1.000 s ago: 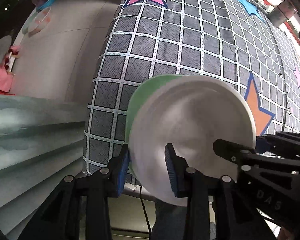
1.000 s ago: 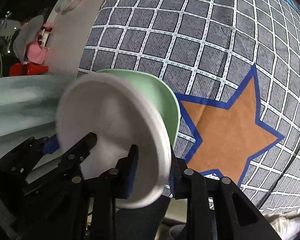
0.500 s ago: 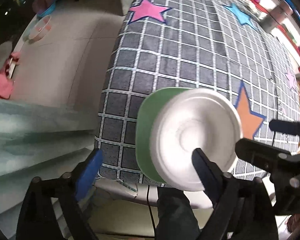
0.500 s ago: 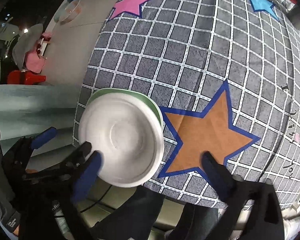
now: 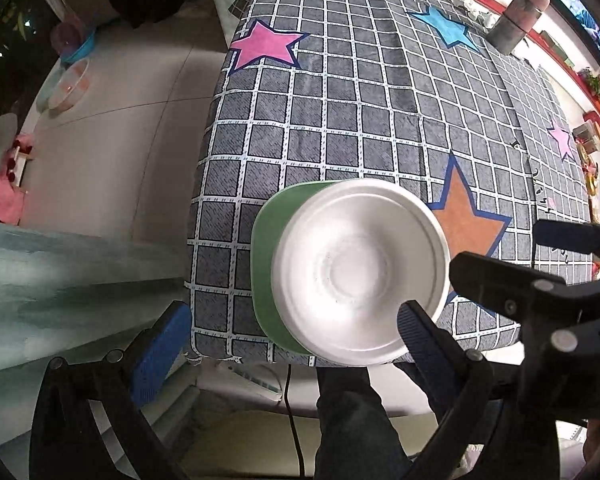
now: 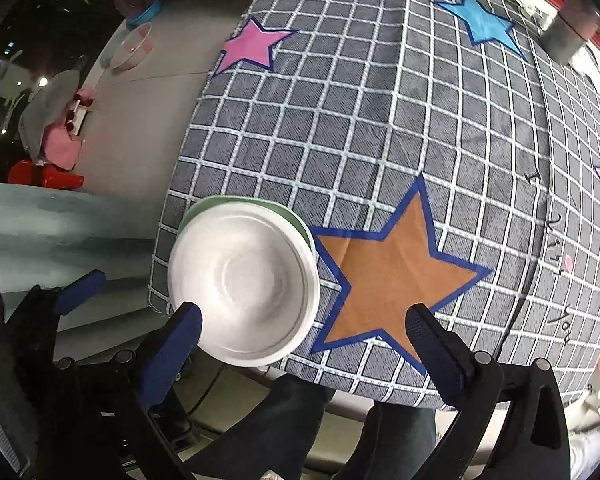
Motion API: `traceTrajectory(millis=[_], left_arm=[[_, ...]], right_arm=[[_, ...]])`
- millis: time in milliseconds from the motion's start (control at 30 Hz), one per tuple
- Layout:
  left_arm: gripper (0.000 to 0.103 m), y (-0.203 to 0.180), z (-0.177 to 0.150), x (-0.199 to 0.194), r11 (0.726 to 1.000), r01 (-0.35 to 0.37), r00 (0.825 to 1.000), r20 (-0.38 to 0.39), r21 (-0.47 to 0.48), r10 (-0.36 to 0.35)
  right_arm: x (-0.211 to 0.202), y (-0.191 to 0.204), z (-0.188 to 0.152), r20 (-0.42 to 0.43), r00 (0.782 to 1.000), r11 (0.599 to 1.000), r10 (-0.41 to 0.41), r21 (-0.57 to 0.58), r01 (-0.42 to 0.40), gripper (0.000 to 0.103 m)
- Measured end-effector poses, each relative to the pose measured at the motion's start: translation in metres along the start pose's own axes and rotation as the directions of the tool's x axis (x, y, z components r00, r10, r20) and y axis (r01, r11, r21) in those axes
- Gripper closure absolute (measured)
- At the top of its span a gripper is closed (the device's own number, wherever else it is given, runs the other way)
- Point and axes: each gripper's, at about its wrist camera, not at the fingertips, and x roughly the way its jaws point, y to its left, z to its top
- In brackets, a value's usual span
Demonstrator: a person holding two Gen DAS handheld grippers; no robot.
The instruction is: Organize plates and bowls
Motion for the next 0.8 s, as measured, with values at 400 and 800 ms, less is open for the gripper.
traceTrajectory(millis=[400,800], left_arm=[[0.0,-0.008,-0.002,0.0,0.999,-0.019,1.0,0.004,0.037,0.018],[0.0,-0.013,-0.003,0.0,0.998,-0.029,1.0,0.005,0.049,0.028]], right_arm=[[-0.006,-0.002,-0.011,-0.007,1.0,1.0,0.0,0.002,0.0,0.0],[-0.007,-0.006,-0.017,-0.008,1.0,1.0,0.006,0.012,-0.006,0.0]])
